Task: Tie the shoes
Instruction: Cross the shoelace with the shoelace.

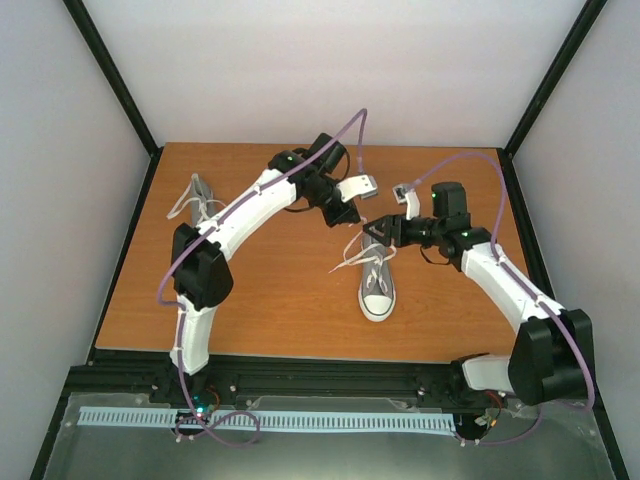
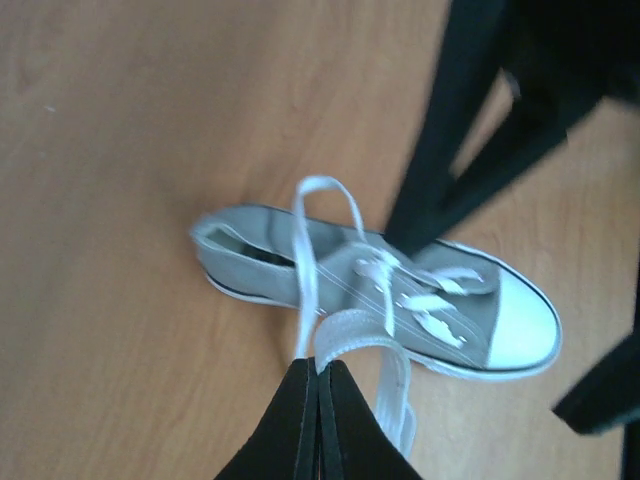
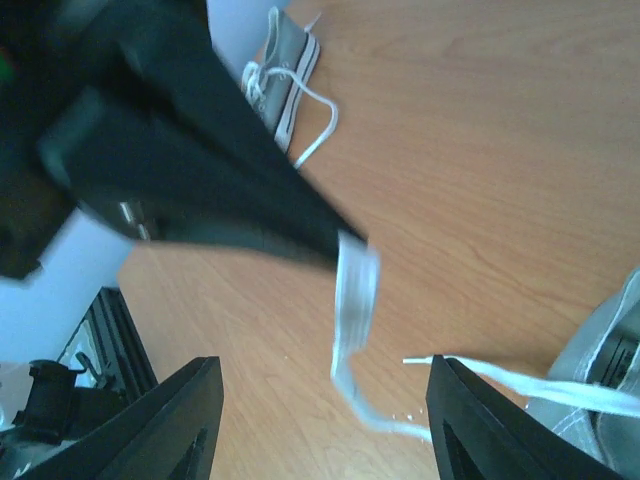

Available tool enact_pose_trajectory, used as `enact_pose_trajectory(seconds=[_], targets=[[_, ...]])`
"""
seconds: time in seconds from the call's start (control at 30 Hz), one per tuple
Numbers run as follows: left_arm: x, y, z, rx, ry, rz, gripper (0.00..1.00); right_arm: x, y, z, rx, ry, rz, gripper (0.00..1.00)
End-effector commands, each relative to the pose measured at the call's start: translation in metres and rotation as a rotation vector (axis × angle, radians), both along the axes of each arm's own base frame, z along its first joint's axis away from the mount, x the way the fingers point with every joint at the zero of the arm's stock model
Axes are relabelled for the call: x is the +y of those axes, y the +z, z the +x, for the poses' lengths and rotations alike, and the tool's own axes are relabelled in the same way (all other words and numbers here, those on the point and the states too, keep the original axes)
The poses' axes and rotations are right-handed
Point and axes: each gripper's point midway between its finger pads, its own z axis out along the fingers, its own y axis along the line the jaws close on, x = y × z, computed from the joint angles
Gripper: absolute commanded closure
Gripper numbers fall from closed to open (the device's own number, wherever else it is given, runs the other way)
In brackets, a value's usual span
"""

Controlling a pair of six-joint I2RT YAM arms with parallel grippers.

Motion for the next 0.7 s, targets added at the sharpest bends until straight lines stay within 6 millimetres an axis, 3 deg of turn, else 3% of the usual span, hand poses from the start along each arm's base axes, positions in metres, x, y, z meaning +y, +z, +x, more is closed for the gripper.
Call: enact_pose_trajectory(seconds=[0.0, 0.47, 0.53, 0.67], targets=[[-0.011, 0.021, 0.028, -0.03, 0.066, -0.065, 0.99, 0.008, -0.016, 0.0, -0.033, 0.057, 0.029, 0.42], [-0.018, 0.026, 0.025, -0.008, 0.039, -0.108, 0.99, 0.018, -0.031, 0.033, -0.023, 0.028, 0.084, 0.42], [-0.019, 0.026, 0.024, 0.0, 0.04, -0.11, 0.99, 0.018, -0.028, 0.037, -0.039, 0.021, 0.092, 0.49], [-0.022, 0.027, 0.021, 0.024, 0.035, -0.127, 0.99, 0.019, -0.022, 0.038, -0.066, 0.019, 0.106, 0.77]])
